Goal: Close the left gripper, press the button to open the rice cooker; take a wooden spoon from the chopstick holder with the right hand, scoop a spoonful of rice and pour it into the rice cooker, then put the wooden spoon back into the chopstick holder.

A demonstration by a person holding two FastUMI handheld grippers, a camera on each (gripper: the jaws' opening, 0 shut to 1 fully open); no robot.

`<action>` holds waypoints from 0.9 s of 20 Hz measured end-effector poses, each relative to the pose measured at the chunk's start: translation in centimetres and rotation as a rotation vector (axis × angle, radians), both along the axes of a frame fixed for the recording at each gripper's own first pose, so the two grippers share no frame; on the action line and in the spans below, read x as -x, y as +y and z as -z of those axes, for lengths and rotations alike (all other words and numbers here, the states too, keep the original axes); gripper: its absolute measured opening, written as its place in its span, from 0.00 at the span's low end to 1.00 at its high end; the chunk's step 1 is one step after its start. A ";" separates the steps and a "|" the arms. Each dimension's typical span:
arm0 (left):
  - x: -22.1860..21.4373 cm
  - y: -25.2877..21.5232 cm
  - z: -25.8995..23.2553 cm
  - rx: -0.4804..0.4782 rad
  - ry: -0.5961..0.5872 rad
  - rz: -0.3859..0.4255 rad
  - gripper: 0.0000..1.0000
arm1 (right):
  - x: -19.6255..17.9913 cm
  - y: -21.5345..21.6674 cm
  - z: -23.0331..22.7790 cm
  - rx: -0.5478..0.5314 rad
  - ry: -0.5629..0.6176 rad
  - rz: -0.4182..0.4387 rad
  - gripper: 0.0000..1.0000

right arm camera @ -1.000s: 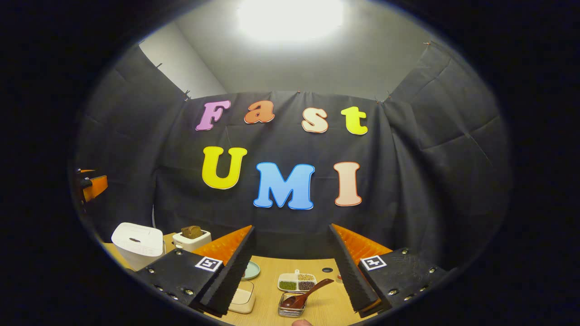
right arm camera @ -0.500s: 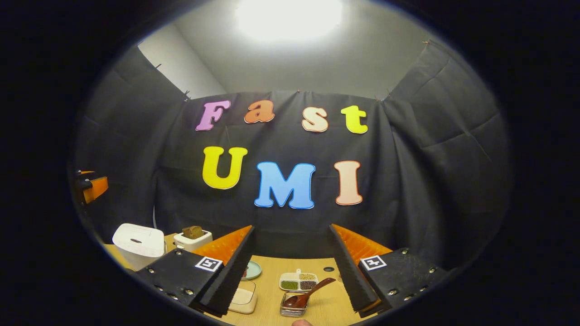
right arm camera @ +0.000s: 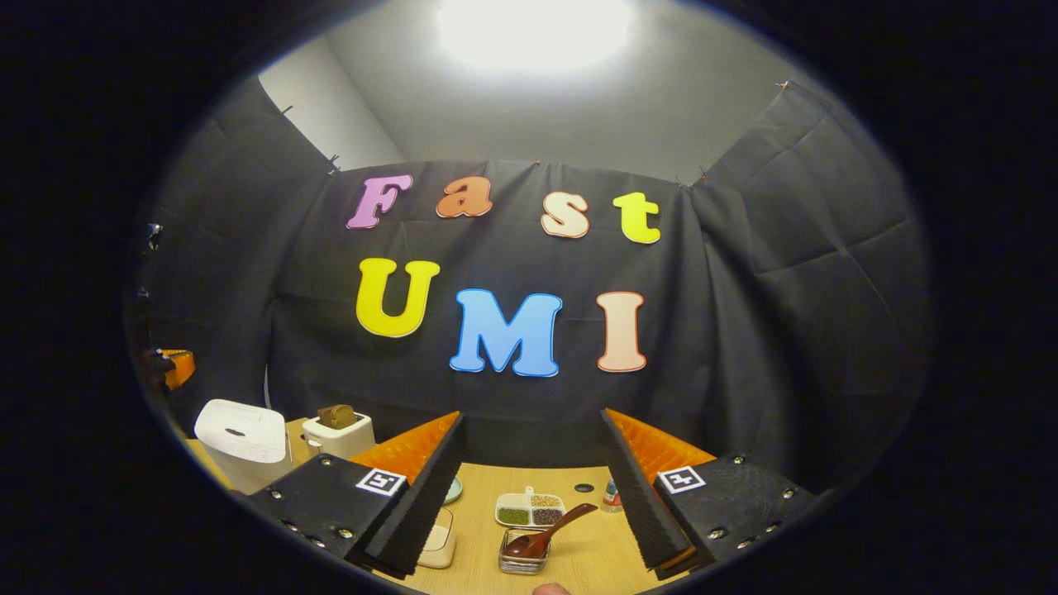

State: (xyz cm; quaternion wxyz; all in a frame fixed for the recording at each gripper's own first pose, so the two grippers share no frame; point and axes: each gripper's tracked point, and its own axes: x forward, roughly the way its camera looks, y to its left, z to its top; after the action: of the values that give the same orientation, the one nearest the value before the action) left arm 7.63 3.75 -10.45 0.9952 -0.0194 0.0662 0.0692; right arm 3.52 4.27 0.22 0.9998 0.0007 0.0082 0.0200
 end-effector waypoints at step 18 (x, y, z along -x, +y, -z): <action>-5.4 0.9 16.0 0.044 0.285 0.134 0.12 | 0.9 5.1 -0.1 0.061 0.047 0.121 0.95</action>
State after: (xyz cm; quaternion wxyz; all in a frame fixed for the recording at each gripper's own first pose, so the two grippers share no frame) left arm 13.04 4.67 -26.43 0.9774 -0.0268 0.2096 0.0034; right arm 2.66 9.34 0.30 0.9982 -0.0287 0.0323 -0.0407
